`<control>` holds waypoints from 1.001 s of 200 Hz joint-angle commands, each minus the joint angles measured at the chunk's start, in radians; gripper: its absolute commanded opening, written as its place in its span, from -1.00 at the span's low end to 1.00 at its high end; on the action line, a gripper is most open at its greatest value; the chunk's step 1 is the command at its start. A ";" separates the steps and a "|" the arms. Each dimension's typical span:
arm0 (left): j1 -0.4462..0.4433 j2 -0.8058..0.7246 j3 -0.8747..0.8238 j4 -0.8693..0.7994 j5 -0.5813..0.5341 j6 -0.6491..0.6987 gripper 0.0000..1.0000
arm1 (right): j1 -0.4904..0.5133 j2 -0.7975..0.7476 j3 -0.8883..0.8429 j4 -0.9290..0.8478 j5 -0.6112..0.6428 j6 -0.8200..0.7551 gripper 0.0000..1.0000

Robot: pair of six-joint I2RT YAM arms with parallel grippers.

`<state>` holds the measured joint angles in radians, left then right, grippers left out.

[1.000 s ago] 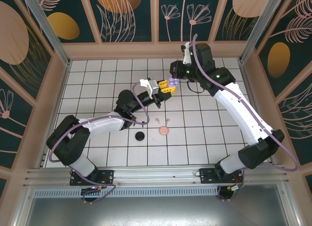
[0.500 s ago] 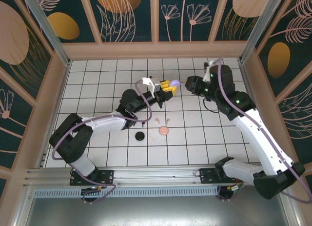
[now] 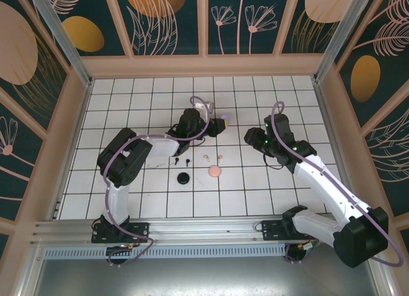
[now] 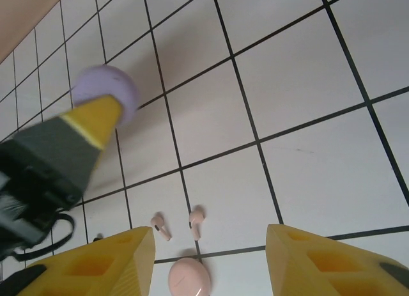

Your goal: Insert the wireless bluetooth earbuds into the charging case

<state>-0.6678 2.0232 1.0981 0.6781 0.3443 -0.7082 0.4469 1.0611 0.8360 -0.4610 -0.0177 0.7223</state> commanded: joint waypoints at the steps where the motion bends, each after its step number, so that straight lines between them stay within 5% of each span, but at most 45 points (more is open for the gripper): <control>1: -0.004 0.054 0.077 -0.119 0.033 -0.119 -1.00 | 0.011 -0.001 -0.013 0.075 0.024 0.031 0.01; 119: 0.008 0.152 0.220 -0.374 -0.037 -0.083 -0.22 | 0.133 0.071 0.029 0.043 0.087 0.027 0.22; 200: 0.092 -0.094 0.111 -0.402 -0.120 0.054 -0.17 | 0.281 0.121 0.014 -0.005 0.117 -0.002 0.30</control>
<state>-0.5987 2.0743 1.2369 0.2848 0.2749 -0.7422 0.6838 1.1446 0.8352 -0.4320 0.0868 0.7418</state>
